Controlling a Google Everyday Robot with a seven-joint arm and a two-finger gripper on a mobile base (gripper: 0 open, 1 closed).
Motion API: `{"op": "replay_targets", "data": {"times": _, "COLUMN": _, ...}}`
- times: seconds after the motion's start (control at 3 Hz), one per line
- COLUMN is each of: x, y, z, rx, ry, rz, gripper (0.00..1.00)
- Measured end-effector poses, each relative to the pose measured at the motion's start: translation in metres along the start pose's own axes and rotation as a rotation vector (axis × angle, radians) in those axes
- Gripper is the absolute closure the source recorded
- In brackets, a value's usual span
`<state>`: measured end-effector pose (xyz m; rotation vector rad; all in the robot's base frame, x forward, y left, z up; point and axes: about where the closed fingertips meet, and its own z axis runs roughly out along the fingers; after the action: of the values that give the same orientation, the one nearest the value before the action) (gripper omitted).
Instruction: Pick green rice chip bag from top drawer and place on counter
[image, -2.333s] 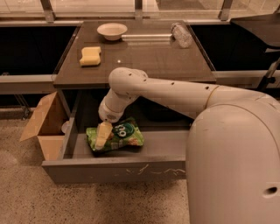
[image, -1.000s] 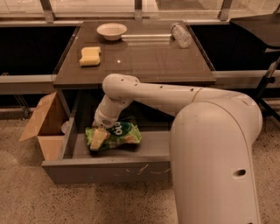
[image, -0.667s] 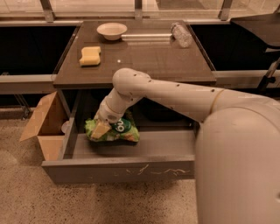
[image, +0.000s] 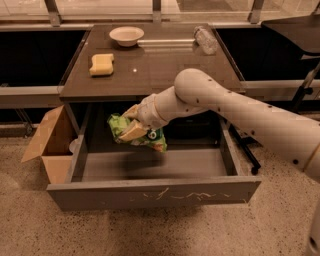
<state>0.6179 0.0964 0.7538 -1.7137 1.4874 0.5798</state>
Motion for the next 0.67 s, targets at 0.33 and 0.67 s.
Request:
{"op": "replay_targets", "data": {"times": 0.33, "x": -0.0017, "y": -0.0103, "z": -0.0395, "rx": 0.035, "ry": -0.048, "rz": -0.023, "gripper": 1.00}}
{"op": "replay_targets", "data": {"times": 0.67, "x": -0.0040, "y": -0.0109, "z": -0.0435, "rx": 0.037, "ry": -0.042, "rz": -0.033, "gripper": 1.00}}
